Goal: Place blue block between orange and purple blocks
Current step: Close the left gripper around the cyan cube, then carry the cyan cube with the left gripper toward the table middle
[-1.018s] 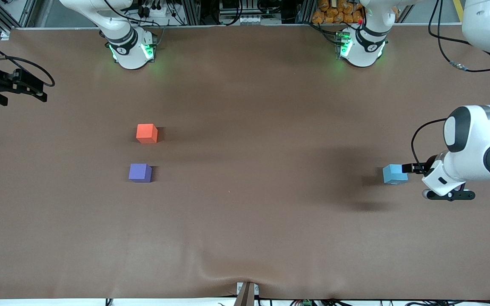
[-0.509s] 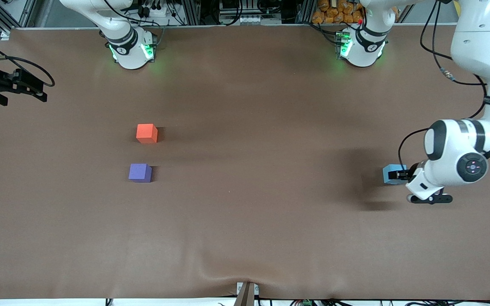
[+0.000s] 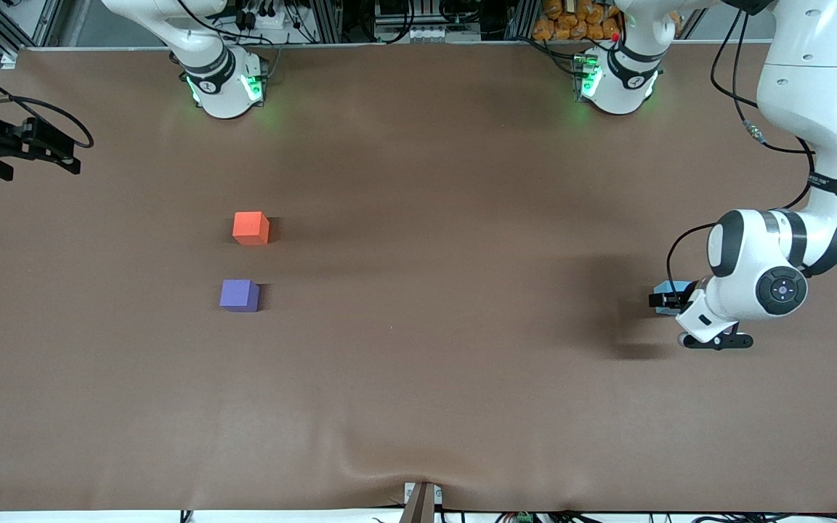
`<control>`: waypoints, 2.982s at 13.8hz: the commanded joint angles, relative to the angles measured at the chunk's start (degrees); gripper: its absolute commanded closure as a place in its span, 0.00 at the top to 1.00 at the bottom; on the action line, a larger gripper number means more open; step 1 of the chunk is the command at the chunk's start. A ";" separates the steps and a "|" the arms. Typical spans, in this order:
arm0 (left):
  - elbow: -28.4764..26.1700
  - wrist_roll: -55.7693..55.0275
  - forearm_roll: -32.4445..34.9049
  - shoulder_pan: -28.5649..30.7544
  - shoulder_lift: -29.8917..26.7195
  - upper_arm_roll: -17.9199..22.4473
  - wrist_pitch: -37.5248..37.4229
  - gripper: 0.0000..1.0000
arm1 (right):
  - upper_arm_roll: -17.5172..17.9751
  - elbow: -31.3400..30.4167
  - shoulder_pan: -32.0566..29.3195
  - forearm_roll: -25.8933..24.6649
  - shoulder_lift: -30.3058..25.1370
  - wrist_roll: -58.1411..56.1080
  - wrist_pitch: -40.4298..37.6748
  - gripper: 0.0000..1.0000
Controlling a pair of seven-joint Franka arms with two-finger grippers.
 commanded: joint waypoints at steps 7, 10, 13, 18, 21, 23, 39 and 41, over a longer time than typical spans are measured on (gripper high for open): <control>-1.97 0.52 1.34 0.65 0.77 0.12 0.87 1.00 | 0.61 -1.13 -1.01 -0.07 -1.35 -0.72 -0.08 1.00; -1.27 0.78 1.69 0.74 1.03 0.12 0.87 0.66 | 0.61 -1.13 -1.01 -0.07 -1.35 -0.72 -0.08 1.00; 1.45 0.70 0.90 0.22 0.86 0.04 0.87 0.01 | 0.61 -1.13 -1.01 0.02 -1.35 -0.72 -0.08 1.00; 2.68 -1.05 0.72 -3.12 -2.38 -1.71 0.61 0.00 | 0.61 -1.13 -1.10 0.37 -1.35 -0.72 -0.08 1.00; 4.88 -9.65 0.72 -3.39 -4.15 -8.81 -1.58 0.00 | 0.61 -1.13 -1.19 0.37 -1.35 -0.72 -0.08 1.00; 6.89 -13.88 0.72 -4.00 -4.24 -13.48 -5.18 0.00 | 0.61 -1.13 -1.19 0.37 -1.35 -0.72 -0.08 1.00; 25.19 -44.91 0.81 -42.83 15.26 -10.79 -0.82 0.00 | 0.53 -1.13 -1.19 0.37 -1.35 -0.72 -0.16 1.00; 25.19 -46.59 0.90 -46.44 16.67 -8.93 0.60 0.00 | 0.53 -1.13 -1.19 0.37 -1.35 -0.72 -0.16 1.00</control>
